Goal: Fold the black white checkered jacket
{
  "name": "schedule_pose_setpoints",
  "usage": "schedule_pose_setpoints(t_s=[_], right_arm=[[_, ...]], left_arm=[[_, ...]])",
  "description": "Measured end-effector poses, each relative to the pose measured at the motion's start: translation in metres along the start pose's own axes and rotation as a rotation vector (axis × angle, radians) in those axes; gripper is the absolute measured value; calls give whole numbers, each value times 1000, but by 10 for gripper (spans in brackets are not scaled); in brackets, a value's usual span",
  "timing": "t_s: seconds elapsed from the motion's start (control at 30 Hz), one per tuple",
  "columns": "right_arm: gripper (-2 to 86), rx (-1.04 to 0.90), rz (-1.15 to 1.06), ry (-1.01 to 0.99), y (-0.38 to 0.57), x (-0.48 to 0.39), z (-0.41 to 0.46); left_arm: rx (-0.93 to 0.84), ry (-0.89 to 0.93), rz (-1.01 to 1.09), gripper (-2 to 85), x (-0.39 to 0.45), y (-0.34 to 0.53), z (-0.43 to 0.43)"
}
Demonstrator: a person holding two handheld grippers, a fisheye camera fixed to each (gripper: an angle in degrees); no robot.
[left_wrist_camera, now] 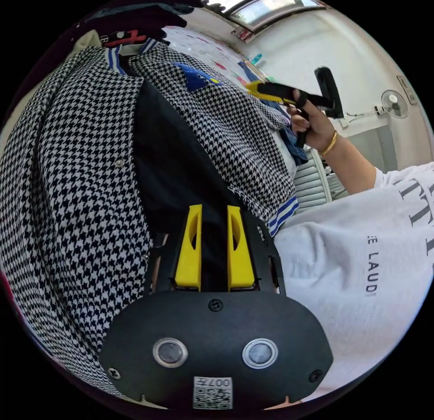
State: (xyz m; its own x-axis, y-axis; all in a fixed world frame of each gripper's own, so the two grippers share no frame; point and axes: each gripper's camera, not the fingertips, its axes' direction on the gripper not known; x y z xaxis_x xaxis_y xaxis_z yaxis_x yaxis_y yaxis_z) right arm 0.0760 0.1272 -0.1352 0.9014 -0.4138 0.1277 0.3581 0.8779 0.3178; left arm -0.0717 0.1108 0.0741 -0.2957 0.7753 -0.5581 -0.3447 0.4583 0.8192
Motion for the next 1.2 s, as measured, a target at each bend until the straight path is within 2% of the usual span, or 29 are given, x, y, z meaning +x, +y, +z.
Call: schedule_pose_setpoints(t_s=[0.07,0.2,0.27,0.37,0.43,0.5,0.53,0.57,0.67,0.83,0.9,0.93,0.97,1.0,1.07,1.13,1.2], right_arm=[[114,-67,93,6,58,41,-21],[114,-153,109,-73,125,68,-34],[110,-222,50,-169,146,66,-19],[95,-317,-69,-189,153,50,16],[67,-278,-137,-140,153,43,18],[44,-328,-162,-216,150,46,20],[34,-317,-173,-236,151,49,12],[27,-306,-198,-194,155,51,2],[20,-301,-242,-47,173,60,-25],[34,-270,-194,-94,201,76,-61],[49,-318,-181,-171,200,69,-51],[61,-386,-207,-149,197,60,-42],[74,-421,-240,-32,194,52,-40],[76,-414,-254,34,192,49,-42],[78,-280,-272,175,179,37,-69],[76,-140,-276,136,164,24,-89],[75,-74,-300,-4,143,5,-92]], left_arm=[[-17,-30,34,83,15,2,3],[-22,-183,23,85,45,22,4],[-39,-245,-12,91,57,35,8],[-61,-312,-77,98,75,48,26],[-38,-410,-97,82,87,52,42],[-14,-525,-97,44,108,48,57],[-16,-532,-101,30,112,46,60],[-26,-516,-105,4,119,41,66],[-69,-557,-87,-6,140,32,80],[-145,-411,28,-8,192,18,119],[-150,-385,65,-6,216,20,135],[-141,-374,57,-5,219,22,136],[-109,-356,23,-1,221,28,133],[-77,-360,-27,6,220,36,125],[-26,-392,-114,29,214,51,104],[38,-454,-205,59,206,71,77],[111,-564,-343,75,191,99,47]])
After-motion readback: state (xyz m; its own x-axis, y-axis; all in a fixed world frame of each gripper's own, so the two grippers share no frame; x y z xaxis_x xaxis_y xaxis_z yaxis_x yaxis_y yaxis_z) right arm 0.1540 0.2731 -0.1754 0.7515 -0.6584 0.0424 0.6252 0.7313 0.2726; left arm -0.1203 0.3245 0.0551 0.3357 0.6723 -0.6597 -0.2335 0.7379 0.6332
